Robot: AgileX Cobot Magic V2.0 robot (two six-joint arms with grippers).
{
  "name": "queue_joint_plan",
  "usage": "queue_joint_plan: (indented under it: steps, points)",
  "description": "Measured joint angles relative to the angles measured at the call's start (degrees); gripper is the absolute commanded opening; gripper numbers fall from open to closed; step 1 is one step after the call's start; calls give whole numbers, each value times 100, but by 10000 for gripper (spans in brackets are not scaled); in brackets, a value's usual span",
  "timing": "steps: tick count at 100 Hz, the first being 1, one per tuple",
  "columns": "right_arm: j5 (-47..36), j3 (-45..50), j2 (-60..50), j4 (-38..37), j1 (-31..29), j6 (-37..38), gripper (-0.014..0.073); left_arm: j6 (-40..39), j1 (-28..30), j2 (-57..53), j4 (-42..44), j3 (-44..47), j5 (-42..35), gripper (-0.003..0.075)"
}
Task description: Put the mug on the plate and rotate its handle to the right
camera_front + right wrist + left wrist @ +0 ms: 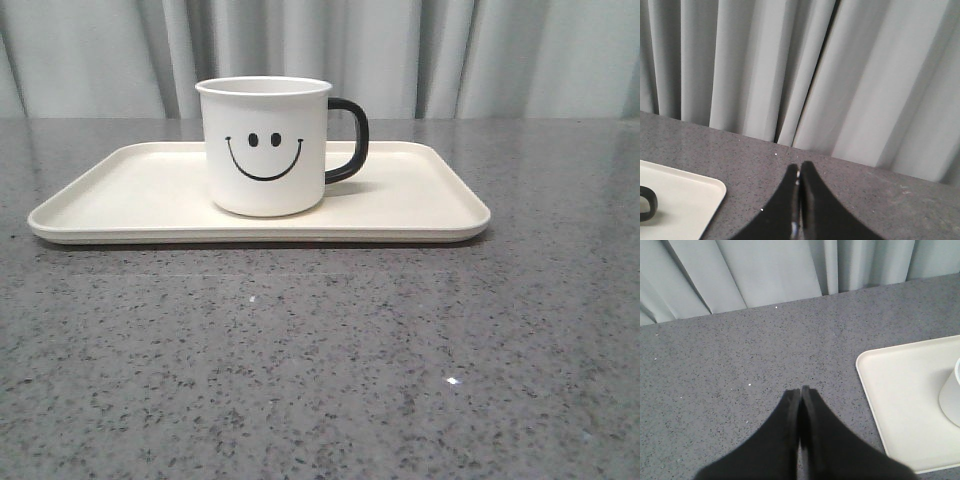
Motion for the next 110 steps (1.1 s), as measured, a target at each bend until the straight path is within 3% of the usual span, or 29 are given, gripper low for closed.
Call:
queue_joint_plan:
  steps: [95,110]
  points:
    - [0,22,0,-3,0,0,-69,36,0,0,108,0,144,-20]
    - [0,22,0,-3,0,0,-69,253,0,-216,155,324,-466,-20]
